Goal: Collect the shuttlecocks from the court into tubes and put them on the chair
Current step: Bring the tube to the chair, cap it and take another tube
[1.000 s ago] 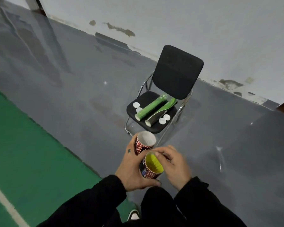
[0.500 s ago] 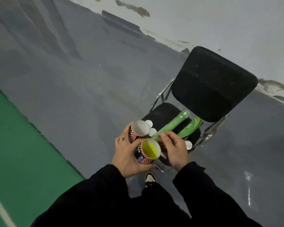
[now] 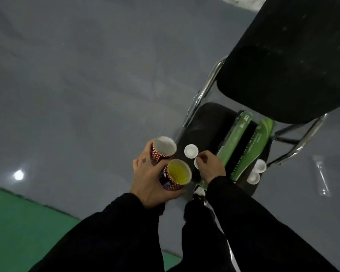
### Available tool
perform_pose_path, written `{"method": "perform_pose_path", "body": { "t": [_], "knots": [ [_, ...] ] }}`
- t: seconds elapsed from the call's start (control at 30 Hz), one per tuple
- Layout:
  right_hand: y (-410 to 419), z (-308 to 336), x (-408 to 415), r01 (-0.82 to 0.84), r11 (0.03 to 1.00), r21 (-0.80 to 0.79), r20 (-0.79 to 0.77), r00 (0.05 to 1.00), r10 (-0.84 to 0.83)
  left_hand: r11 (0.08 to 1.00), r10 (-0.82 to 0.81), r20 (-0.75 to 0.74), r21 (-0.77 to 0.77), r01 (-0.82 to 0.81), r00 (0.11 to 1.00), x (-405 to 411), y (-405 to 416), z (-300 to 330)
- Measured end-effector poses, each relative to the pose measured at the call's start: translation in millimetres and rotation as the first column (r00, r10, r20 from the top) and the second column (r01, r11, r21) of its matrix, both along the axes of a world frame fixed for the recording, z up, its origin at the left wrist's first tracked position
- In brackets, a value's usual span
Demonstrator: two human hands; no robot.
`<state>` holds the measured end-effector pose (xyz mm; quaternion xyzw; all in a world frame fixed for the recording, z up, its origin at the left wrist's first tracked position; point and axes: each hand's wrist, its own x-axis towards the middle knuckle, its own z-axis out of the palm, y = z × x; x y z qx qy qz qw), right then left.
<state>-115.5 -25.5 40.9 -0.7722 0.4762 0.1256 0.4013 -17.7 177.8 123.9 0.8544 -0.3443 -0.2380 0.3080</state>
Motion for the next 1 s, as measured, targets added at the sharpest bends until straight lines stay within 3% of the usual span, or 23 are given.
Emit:
{"method": "perform_pose_path", "body": {
  "t": [0.13,0.23,0.33,0.4,0.47,0.5,0.53,0.6,0.67,0.73,1.0],
  "knots": [
    [10.3,-69.9,25.3,-0.165,0.981,-0.100,-0.140,0.979,0.151,0.994,-0.101,-0.026,0.032,0.102,0.995,33.5,3.2,-36.5],
    [13.7,-116.5,35.0,-0.420,0.859,-0.293,-0.312,0.891,0.329,0.990,-0.133,-0.033,0.036,0.134,0.991,49.4,4.5,-58.9],
    [13.3,-137.0,38.0,-0.526,0.763,-0.375,-0.405,0.834,0.375,0.984,-0.166,-0.058,0.051,0.169,0.984,61.0,4.0,-73.1],
    [12.3,-130.3,40.6,-0.407,0.837,-0.365,-0.294,0.904,0.311,0.977,-0.203,-0.059,0.061,0.206,0.977,65.1,3.6,-79.0],
    [7.0,-100.9,45.3,-0.072,0.974,-0.215,0.022,0.997,0.078,0.960,-0.264,-0.062,0.078,0.269,0.962,66.4,0.2,-82.0],
    [4.0,-77.9,47.1,0.058,0.993,-0.098,0.200,0.979,-0.038,0.943,-0.312,-0.066,0.102,0.318,0.948,66.2,-3.5,-82.5],
    [0.4,-52.6,47.2,0.093,0.995,-0.028,0.354,0.932,-0.077,0.917,-0.370,-0.062,0.135,0.375,0.927,65.6,-8.2,-82.1],
    [-6.4,-2.9,42.3,-0.055,0.998,-0.020,0.507,0.860,0.057,0.864,-0.470,-0.040,0.182,0.469,0.882,62.8,-21.2,-81.1],
    [-11.1,30.0,33.1,-0.269,0.955,-0.122,0.465,0.835,0.295,0.839,-0.524,-0.012,0.166,0.518,0.852,55.7,-36.6,-77.9],
    [-14.4,45.2,24.3,-0.385,0.904,-0.183,0.362,0.829,0.426,0.835,-0.540,0.006,0.128,0.535,0.841,47.4,-50.5,-74.1],
    [-35.3,60.6,0.8,-0.493,0.833,-0.251,0.164,0.826,0.539,0.807,-0.584,0.033,0.133,0.575,0.811,27.5,-76.4,-66.9]
  ]
}}
